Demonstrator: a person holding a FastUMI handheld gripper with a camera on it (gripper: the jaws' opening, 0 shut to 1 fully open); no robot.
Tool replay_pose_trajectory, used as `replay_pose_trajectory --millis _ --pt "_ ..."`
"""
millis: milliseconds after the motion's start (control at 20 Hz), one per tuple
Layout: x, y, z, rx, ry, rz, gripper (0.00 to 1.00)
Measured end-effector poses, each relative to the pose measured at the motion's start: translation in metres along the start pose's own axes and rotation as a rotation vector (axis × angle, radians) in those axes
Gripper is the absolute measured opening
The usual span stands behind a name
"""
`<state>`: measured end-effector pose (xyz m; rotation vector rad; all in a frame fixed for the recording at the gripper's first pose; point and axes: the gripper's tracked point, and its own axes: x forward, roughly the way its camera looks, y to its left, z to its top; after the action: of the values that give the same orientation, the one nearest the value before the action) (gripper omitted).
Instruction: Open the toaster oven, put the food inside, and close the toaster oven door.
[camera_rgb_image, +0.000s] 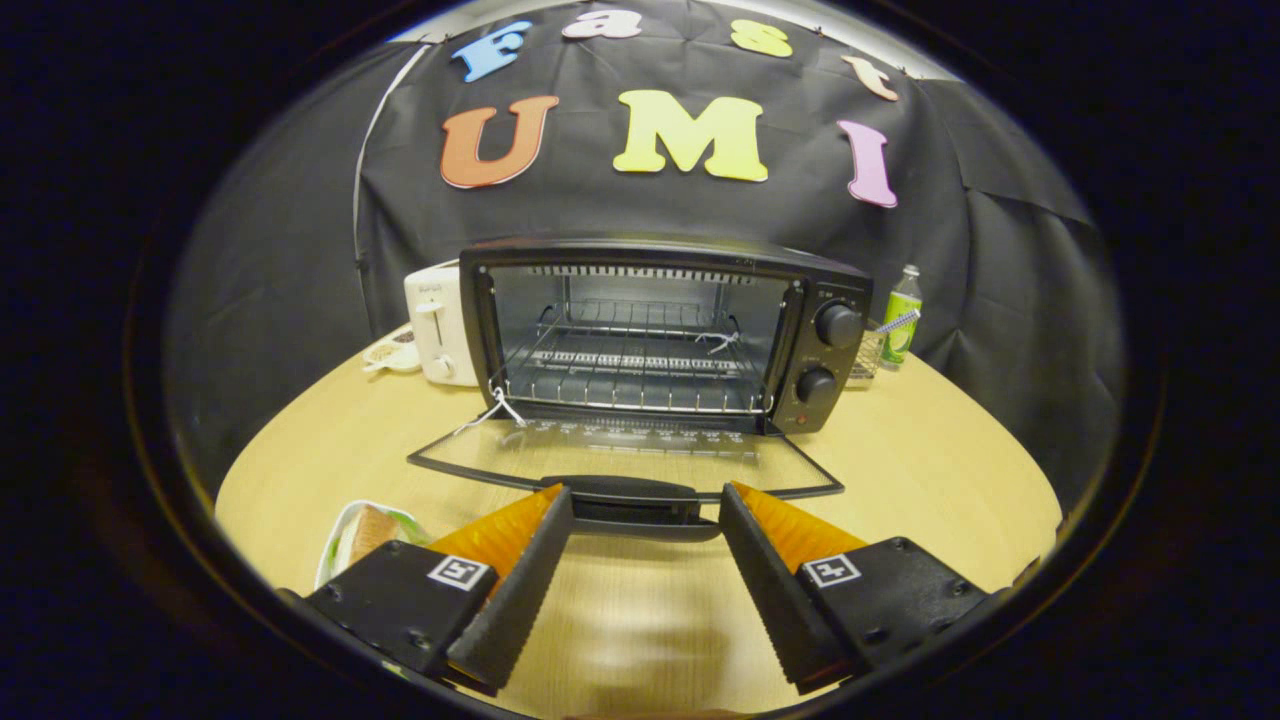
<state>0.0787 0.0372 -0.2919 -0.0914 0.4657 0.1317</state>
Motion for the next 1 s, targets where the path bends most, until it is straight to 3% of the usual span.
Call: replay_pose_trajectory --millis 200,300,600,850,1000 --pt "0.008 0.001 -0.031 0.053 0.116 0.022 0.98" --pt "0.009 0.004 -0.021 0.047 0.057 0.031 0.99" --pt "-0.001 0.004 -0.017 0.048 0.063 0.066 0.99" --pt "-0.035 0.013 0.026 0.131 0.015 0.188 0.98" --pt "-0.059 0.030 0.045 0.218 0.030 0.320 0.99"
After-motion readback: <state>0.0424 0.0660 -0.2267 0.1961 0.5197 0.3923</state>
